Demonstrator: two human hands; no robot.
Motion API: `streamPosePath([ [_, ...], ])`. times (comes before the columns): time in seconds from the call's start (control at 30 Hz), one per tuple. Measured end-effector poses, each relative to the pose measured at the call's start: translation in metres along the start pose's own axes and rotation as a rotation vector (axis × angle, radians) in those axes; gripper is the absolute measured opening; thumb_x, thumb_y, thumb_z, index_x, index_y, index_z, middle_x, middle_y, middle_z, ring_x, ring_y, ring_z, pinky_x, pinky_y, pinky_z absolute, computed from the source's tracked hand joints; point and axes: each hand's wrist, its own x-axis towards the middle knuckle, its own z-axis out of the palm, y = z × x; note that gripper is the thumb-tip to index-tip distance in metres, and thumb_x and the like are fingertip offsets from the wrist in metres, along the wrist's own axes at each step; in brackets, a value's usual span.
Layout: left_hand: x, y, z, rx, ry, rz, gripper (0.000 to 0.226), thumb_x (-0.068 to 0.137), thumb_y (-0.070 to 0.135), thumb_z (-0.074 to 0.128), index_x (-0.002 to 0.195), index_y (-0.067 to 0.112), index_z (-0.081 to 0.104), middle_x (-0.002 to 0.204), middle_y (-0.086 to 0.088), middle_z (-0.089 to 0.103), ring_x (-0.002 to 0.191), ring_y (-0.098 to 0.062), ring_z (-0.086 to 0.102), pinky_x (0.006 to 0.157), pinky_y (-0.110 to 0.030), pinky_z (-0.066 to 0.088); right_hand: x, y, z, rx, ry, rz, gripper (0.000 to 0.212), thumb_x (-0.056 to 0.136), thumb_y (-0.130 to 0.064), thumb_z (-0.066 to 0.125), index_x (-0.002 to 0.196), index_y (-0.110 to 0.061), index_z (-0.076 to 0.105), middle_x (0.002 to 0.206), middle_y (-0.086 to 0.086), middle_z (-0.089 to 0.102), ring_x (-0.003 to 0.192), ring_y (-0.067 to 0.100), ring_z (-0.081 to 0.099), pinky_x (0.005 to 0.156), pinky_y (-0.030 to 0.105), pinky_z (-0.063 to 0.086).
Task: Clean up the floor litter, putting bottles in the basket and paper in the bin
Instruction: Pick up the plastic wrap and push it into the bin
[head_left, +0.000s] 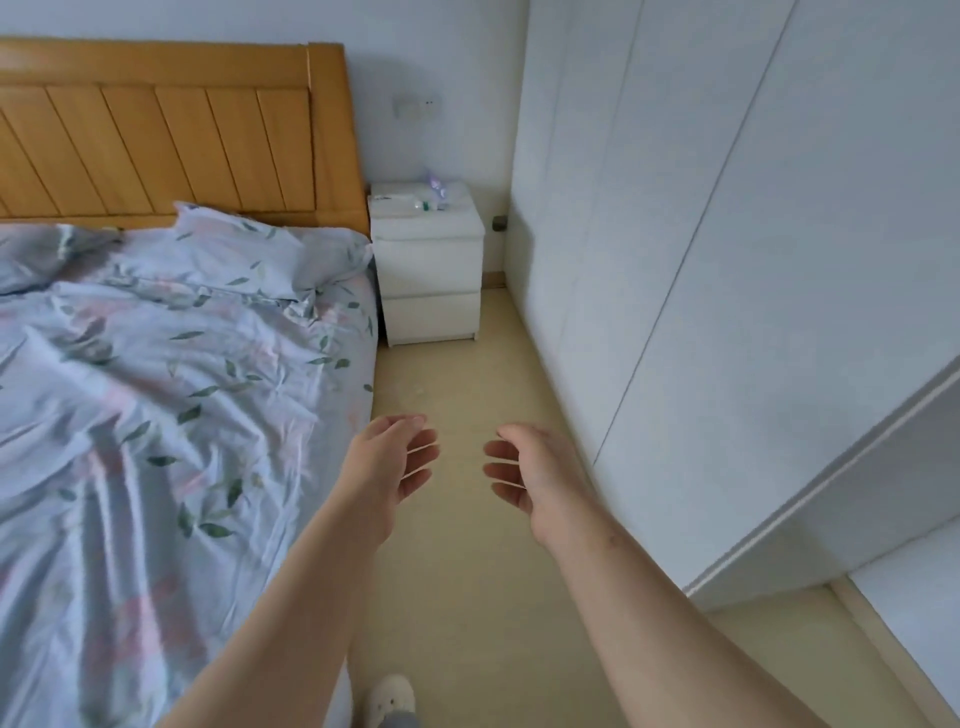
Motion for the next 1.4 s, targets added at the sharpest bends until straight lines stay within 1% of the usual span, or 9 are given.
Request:
streamPosePath([
  [0.27, 0.149, 0.065, -0.021, 0.039, 0.077, -0.045, 0.009, 0.094, 0.015, 0.05, 0.097, 0.015, 0.058, 0.085, -0.001, 0.062, 0.075, -0.012, 0.06, 0.069, -0.025, 0.045, 0.136, -0.035, 0.091, -0.066, -0.014, 0.109, 0.006, 0.091, -0.017, 0.051, 0.087, -0.018, 0.055, 0.082, 0.002, 0.062, 0.061, 0.015, 0.057, 0.057, 0.026, 0.044],
  [0.5, 0.257, 0.082, -0.008, 0.07, 0.145, -0.113, 0.014, 0.095, 0.014, 0.049, 0.105, 0.011, 0.058, 0.087, -0.003, 0.062, 0.074, -0.013, 0.06, 0.068, -0.025, 0.047, 0.245, -0.055, 0.117, -0.089, -0.032, 0.204, 0.006, 0.093, -0.016, 0.049, 0.089, -0.018, 0.054, 0.08, 0.002, 0.061, 0.059, 0.015, 0.055, 0.055, 0.024, 0.043],
  [0.63, 0.338, 0.079, 0.012, 0.022, 0.27, -0.16, 0.014, 0.095, 0.016, 0.049, 0.104, 0.012, 0.059, 0.086, -0.002, 0.062, 0.07, -0.012, 0.06, 0.064, -0.024, 0.046, 0.334, -0.063, 0.131, -0.209, -0.101, 0.271, 0.008, 0.092, -0.016, 0.049, 0.086, -0.018, 0.054, 0.08, 0.002, 0.061, 0.058, 0.014, 0.055, 0.053, 0.023, 0.042],
  [0.73, 0.389, 0.072, 0.026, -0.069, 0.399, -0.225, 0.009, 0.094, 0.016, 0.05, 0.098, 0.013, 0.058, 0.084, -0.003, 0.061, 0.068, -0.012, 0.058, 0.061, -0.023, 0.043, 0.396, -0.072, 0.139, -0.367, -0.186, 0.335, 0.007, 0.091, -0.016, 0.049, 0.086, -0.017, 0.052, 0.079, 0.003, 0.059, 0.057, 0.014, 0.054, 0.052, 0.022, 0.041],
  [0.87, 0.427, 0.061, 0.032, -0.135, 0.5, -0.283, 0.008, 0.093, 0.016, 0.052, 0.088, 0.017, 0.058, 0.086, -0.005, 0.063, 0.069, -0.015, 0.059, 0.064, -0.027, 0.044, 0.454, -0.083, 0.15, -0.572, -0.281, 0.357, 0.012, 0.092, -0.015, 0.049, 0.08, -0.017, 0.051, 0.077, 0.003, 0.058, 0.057, 0.015, 0.052, 0.052, 0.021, 0.041],
  [1.03, 0.443, 0.049, 0.023, -0.211, 0.636, -0.337, 0.009, 0.092, 0.015, 0.053, 0.084, 0.017, 0.056, 0.082, -0.004, 0.059, 0.072, -0.019, 0.057, 0.061, -0.026, 0.04, 0.492, -0.08, 0.174, -0.818, -0.392, 0.402, 0.01, 0.093, -0.013, 0.047, 0.083, -0.014, 0.05, 0.073, 0.003, 0.053, 0.054, 0.014, 0.047, 0.05, 0.022, 0.038],
  [1.17, 0.457, 0.032, 0.015, -0.165, 0.684, -0.39, 0.016, 0.092, 0.009, 0.047, 0.079, 0.014, 0.054, 0.078, -0.007, 0.056, 0.065, -0.019, 0.049, 0.053, -0.024, 0.033, 0.513, -0.077, 0.183, -0.926, -0.454, 0.433, 0.008, 0.093, -0.014, 0.046, 0.088, -0.014, 0.052, 0.075, 0.002, 0.054, 0.056, 0.013, 0.047, 0.049, 0.023, 0.038],
  [1.3, 0.489, 0.015, 0.013, -0.076, 0.682, -0.448, 0.013, 0.093, 0.01, 0.045, 0.085, 0.011, 0.056, 0.078, -0.008, 0.058, 0.062, -0.017, 0.049, 0.05, -0.023, 0.034, 0.536, -0.081, 0.189, -0.916, -0.46, 0.456, 0.01, 0.093, -0.013, 0.045, 0.086, -0.015, 0.052, 0.075, 0.001, 0.054, 0.054, 0.011, 0.046, 0.043, 0.019, 0.035],
  [1.4, 0.516, 0.006, 0.015, -0.072, 0.657, -0.498, 0.014, 0.092, 0.011, 0.045, 0.088, 0.01, 0.057, 0.076, -0.007, 0.058, 0.06, -0.018, 0.048, 0.05, -0.024, 0.035, 0.559, -0.075, 0.19, -0.953, -0.448, 0.463, 0.013, 0.093, -0.01, 0.045, 0.082, -0.016, 0.05, 0.072, 0.001, 0.053, 0.052, 0.012, 0.045, 0.042, 0.019, 0.033],
])
